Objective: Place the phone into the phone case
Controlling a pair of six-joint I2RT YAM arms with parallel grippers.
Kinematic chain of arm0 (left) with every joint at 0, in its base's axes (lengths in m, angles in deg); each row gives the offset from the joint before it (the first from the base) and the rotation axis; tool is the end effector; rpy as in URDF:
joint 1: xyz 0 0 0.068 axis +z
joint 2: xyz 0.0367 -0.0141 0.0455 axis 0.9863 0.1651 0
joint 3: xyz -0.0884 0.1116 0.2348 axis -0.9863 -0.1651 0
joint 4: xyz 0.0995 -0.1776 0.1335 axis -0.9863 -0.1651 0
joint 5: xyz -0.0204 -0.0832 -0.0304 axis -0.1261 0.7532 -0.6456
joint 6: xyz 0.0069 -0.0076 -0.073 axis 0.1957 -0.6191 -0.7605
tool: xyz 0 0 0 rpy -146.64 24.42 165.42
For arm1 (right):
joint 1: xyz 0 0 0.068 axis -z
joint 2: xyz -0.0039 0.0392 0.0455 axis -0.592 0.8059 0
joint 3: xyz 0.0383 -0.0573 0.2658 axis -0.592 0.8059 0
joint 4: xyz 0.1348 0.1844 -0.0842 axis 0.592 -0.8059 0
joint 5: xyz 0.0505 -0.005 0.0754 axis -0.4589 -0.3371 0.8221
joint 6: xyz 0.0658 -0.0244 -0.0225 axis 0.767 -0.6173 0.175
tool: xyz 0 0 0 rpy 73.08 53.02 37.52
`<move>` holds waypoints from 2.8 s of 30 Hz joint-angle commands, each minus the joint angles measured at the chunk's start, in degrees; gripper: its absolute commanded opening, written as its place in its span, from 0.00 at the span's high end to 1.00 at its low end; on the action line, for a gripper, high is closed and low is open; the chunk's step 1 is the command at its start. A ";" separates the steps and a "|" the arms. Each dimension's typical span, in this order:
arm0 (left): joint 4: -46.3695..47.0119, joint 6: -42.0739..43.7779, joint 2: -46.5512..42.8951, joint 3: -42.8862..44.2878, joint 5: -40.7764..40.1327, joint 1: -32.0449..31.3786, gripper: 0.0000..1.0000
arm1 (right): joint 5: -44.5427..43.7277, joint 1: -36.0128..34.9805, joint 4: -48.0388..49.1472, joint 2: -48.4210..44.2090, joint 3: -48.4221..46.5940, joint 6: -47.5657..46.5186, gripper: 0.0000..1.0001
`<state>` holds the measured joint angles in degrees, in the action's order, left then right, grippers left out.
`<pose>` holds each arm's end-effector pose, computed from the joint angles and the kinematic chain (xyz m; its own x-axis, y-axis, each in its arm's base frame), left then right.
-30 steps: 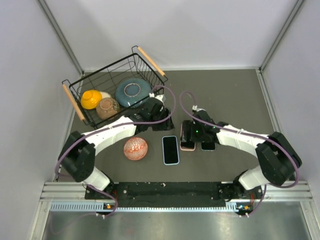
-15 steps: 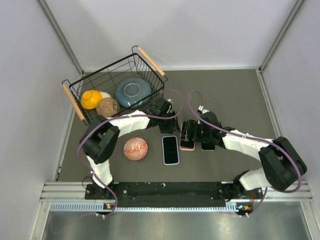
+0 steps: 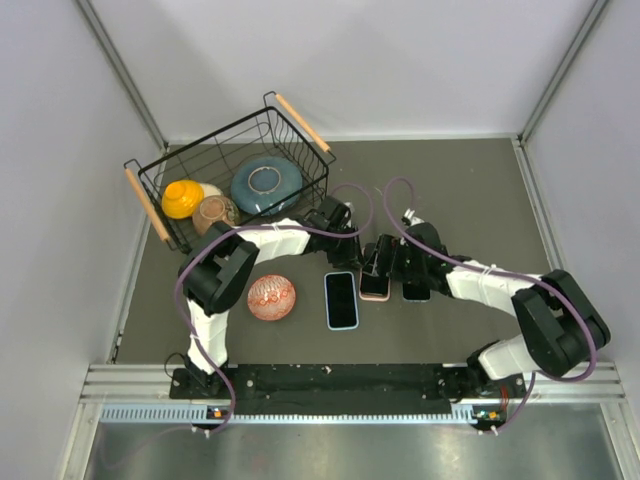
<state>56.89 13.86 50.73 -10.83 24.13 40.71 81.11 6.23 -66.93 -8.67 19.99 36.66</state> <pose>0.3010 -0.2766 0.1461 -0.9683 -0.0289 -0.2480 0.1268 0.7987 -0.5882 0.2304 0.1444 0.1577 -0.8367 0.2344 -0.4950 -0.0852 0.8370 0.5405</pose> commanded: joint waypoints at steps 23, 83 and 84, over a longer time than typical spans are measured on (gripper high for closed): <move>4.36 -1.49 -2.64 -3.87 8.42 0.24 0.72 | 20.08 6.60 39.89 4.33 10.82 18.52 0.28; -0.04 5.45 -1.06 -0.45 4.63 1.82 0.66 | 2.32 0.36 0.86 -0.42 -0.96 1.64 0.29; 0.40 5.37 -1.15 -0.80 5.07 1.82 0.66 | 2.15 0.36 1.21 0.02 -0.96 1.82 0.28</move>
<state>54.70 19.24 50.25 -10.59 27.12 42.85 82.90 6.72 -69.12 -10.12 18.33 37.17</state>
